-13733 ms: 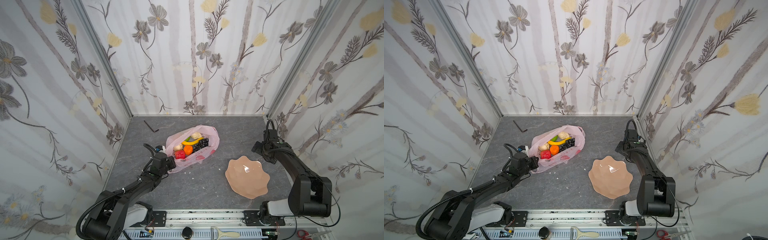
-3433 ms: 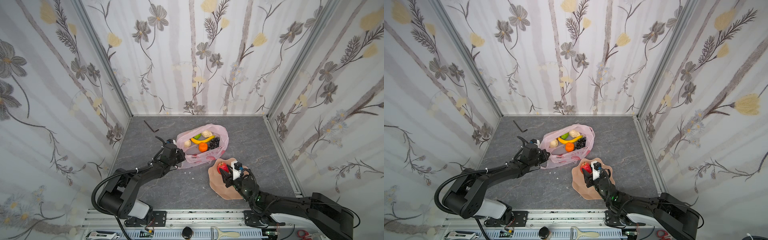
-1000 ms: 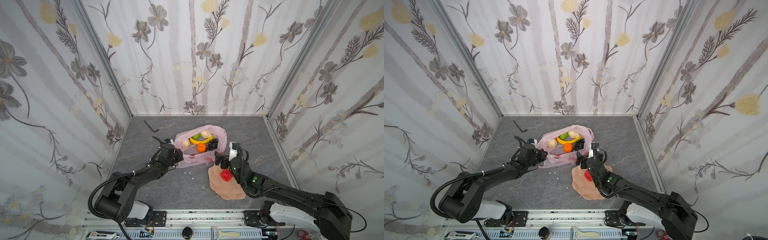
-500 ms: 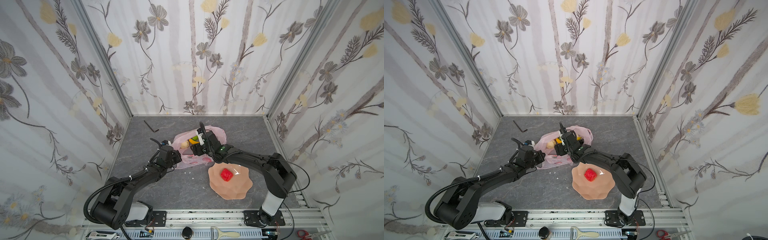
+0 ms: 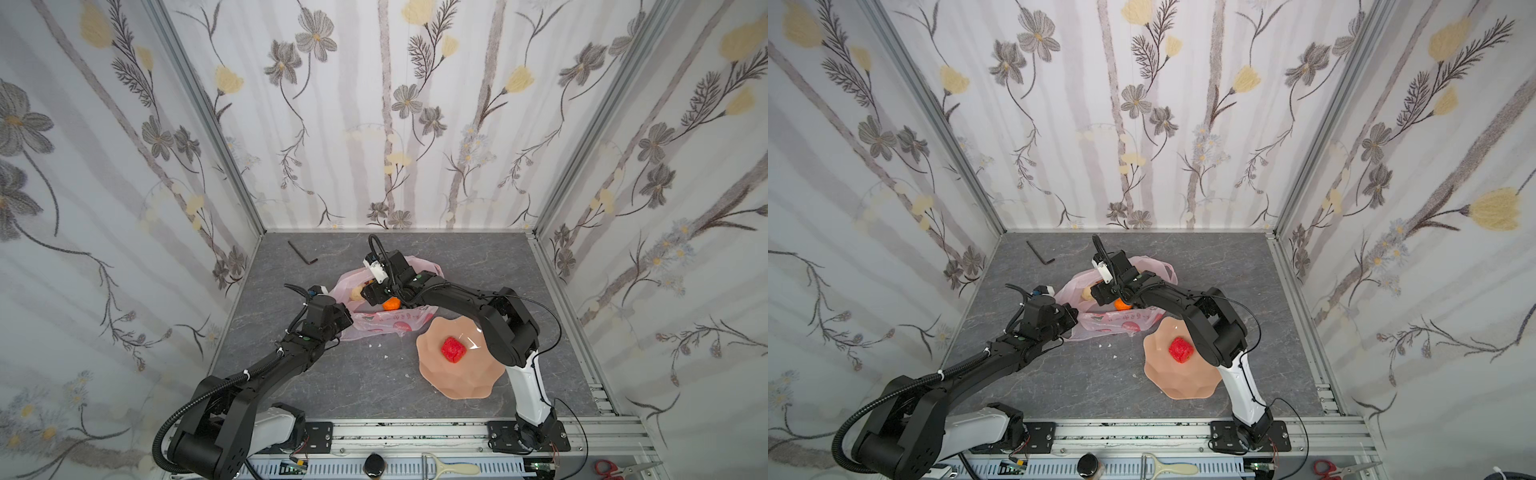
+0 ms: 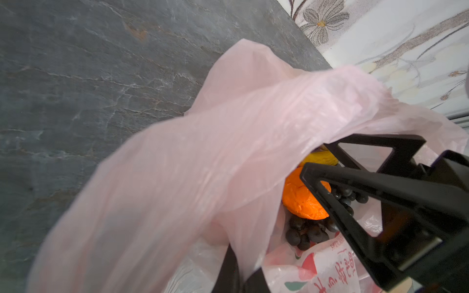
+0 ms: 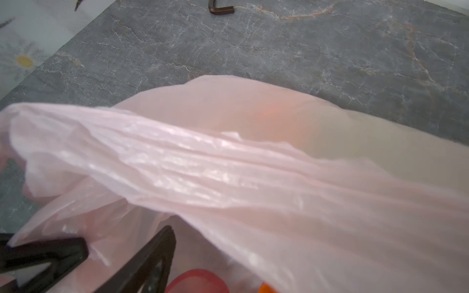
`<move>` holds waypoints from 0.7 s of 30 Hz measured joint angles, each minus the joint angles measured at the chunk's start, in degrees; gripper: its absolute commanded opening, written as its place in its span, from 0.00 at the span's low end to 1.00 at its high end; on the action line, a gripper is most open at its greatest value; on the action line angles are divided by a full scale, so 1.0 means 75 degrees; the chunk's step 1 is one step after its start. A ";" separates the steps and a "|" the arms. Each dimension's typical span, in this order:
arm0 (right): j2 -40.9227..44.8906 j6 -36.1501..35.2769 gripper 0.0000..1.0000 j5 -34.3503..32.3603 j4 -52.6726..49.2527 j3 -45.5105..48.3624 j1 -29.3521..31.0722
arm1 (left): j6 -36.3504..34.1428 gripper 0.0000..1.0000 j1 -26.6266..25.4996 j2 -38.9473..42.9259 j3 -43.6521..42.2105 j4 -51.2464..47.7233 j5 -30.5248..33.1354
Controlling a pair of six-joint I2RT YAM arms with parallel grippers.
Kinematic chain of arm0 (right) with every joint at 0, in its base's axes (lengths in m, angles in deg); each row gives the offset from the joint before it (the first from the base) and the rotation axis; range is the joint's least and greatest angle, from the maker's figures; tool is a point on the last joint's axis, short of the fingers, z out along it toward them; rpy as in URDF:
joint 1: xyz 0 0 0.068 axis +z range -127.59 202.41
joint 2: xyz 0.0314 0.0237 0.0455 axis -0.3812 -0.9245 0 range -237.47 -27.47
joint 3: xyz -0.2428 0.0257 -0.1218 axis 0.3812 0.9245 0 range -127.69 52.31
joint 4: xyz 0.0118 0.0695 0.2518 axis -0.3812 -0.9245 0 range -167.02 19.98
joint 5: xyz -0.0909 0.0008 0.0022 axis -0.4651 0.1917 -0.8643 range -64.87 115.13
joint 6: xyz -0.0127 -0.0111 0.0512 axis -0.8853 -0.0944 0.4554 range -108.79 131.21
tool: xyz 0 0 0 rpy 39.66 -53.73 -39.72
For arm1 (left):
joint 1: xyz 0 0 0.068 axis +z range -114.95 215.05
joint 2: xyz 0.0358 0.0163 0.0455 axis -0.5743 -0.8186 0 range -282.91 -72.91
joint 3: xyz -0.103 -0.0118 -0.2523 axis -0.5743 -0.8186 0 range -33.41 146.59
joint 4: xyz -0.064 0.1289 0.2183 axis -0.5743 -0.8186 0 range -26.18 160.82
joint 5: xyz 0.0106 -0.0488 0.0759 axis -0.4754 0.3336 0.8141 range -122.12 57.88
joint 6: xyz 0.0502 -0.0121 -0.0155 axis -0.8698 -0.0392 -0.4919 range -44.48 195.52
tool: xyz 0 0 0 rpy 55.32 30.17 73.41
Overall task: Take the fake fruits out of the plastic bag
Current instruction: 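Reach the right gripper into the bag and close on the cream fruit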
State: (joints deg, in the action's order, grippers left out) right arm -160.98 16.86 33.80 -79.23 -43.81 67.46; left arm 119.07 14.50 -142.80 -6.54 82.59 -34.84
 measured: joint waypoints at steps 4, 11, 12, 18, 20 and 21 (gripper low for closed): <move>-0.0539 -0.0166 0.84 0.0201 -0.0440 -0.0796 0.0055 | -0.0003 0.00 0.0009 0.0067 -0.0003 -0.0006 -0.0044; -0.1174 -0.0152 0.85 0.0367 -0.0807 -0.1676 0.0108 | -0.0015 0.00 0.0020 0.0198 -0.0073 -0.0003 -0.0216; -0.1279 -0.0122 0.86 0.0385 -0.0848 -0.1833 0.0117 | -0.0009 0.00 0.0020 0.0216 -0.0093 -0.0006 -0.0239; -0.1865 0.0064 0.85 0.0393 -0.1145 -0.2722 0.0187 | -0.0006 0.00 0.0020 0.0353 -0.0216 -0.0012 -0.0277; -0.2022 0.0073 0.83 0.0391 -0.1265 -0.2923 0.0192 | -0.0006 0.00 0.0020 0.0376 -0.0221 -0.0012 -0.0274; -0.2075 0.0076 0.80 0.0391 -0.1326 -0.2987 0.0192 | -0.0012 0.00 0.0020 0.0385 -0.0230 -0.0012 -0.0274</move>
State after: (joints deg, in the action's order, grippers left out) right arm -176.55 17.43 36.73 -89.18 -66.21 68.91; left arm 118.98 14.65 -139.91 -8.27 82.50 -36.89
